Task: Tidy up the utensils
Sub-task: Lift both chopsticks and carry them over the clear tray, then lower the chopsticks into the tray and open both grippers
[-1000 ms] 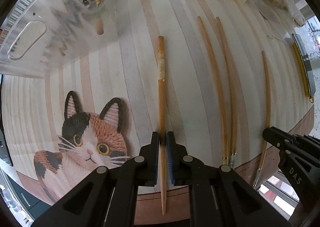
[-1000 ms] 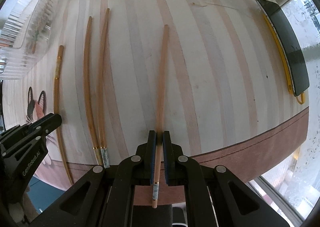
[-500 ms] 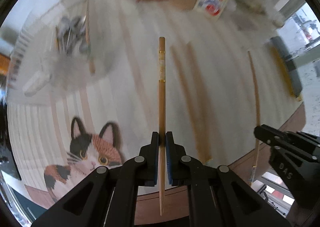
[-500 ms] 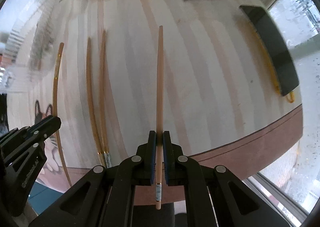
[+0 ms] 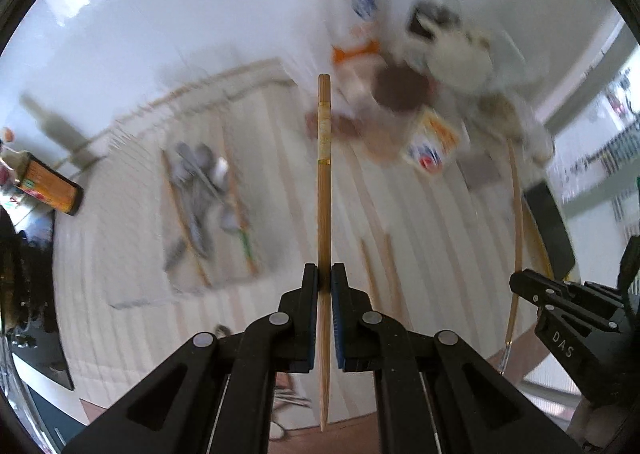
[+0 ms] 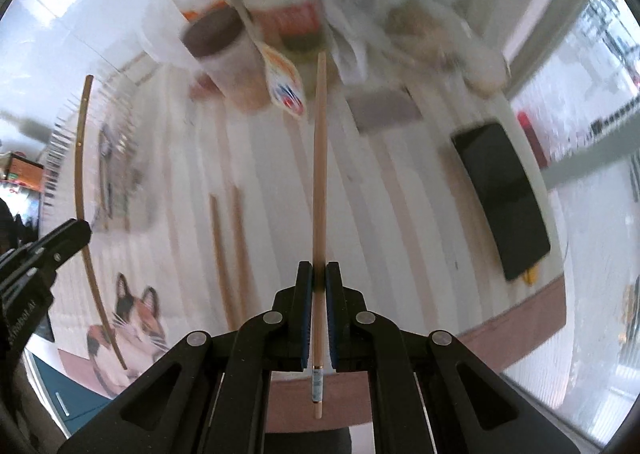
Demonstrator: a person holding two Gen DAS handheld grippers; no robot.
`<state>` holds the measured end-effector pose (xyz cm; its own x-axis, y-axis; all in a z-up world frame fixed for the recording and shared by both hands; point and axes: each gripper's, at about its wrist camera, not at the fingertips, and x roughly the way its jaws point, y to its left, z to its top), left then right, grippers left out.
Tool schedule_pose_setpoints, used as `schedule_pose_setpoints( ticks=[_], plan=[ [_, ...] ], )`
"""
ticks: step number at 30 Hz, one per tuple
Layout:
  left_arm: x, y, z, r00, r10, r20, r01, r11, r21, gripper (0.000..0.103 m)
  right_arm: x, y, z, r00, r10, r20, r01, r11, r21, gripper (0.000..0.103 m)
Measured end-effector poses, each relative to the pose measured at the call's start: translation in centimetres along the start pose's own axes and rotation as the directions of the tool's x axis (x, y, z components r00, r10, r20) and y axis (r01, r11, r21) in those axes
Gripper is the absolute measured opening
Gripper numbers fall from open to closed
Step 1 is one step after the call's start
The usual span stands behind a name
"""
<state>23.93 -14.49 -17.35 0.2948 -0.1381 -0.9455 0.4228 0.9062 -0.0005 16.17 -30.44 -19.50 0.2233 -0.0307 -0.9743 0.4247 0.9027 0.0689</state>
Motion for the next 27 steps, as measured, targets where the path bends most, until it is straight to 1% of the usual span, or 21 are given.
schedule_pose_setpoints(
  ticks=[4, 9, 13, 16, 18, 19, 22, 24, 27],
  plan=[
    [-2.5, 3.3, 1.5, 0.999, 0.031, 0.045, -0.029, 0.998, -0.050, 0.004, -1.0, 2.6, 2.7, 0.999, 0.035, 0.031, -0.033, 0.998, -0.048, 0.007],
    [-4.8, 8.4, 3.2, 0.992, 0.093, 0.081, -0.082, 0.988, -0.132, 0.004, -2.5, 8.2, 5.8, 0.993, 0.096, 0.071, -0.086, 0.987, -0.137, 0.007],
    [-5.6, 12.6, 4.3, 0.990, 0.115, 0.077, -0.098, 0.975, -0.197, 0.004, -3.3, 13.3, 8.4, 0.984, 0.156, 0.083, -0.135, 0.968, -0.213, 0.007],
    [-5.0, 15.2, 5.1, 0.991, 0.125, 0.048, -0.110, 0.967, -0.231, 0.004, -3.3, 16.6, 10.3, 0.976, 0.209, 0.066, -0.187, 0.951, -0.245, 0.007],
    [-4.2, 16.7, 5.8, 0.991, 0.130, 0.023, -0.121, 0.965, -0.235, 0.004, -3.0, 18.5, 11.4, 0.967, 0.253, 0.041, -0.235, 0.939, -0.249, 0.007],
    [-3.6, 17.6, 6.1, 0.992, 0.128, 0.006, -0.123, 0.961, -0.247, 0.004, -2.8, 19.6, 12.0, 0.960, 0.278, 0.029, -0.262, 0.932, -0.252, 0.007],
    [-1.6, 19.2, 6.9, 0.994, 0.096, -0.043, -0.104, 0.957, -0.270, 0.004, -1.7, 21.9, 13.2, 0.949, 0.314, -0.008, -0.305, 0.915, -0.263, 0.007],
    [-0.3, 20.0, 7.2, 0.996, 0.063, -0.070, -0.081, 0.955, -0.285, 0.004, -0.4, 23.3, 13.8, 0.944, 0.327, -0.047, -0.328, 0.907, -0.265, 0.007],
    [1.2, 20.7, 7.4, 0.994, 0.015, -0.105, -0.047, 0.951, -0.307, 0.004, 2.0, 24.7, 14.3, 0.941, 0.323, -0.095, -0.337, 0.905, -0.260, 0.007]
  ],
)
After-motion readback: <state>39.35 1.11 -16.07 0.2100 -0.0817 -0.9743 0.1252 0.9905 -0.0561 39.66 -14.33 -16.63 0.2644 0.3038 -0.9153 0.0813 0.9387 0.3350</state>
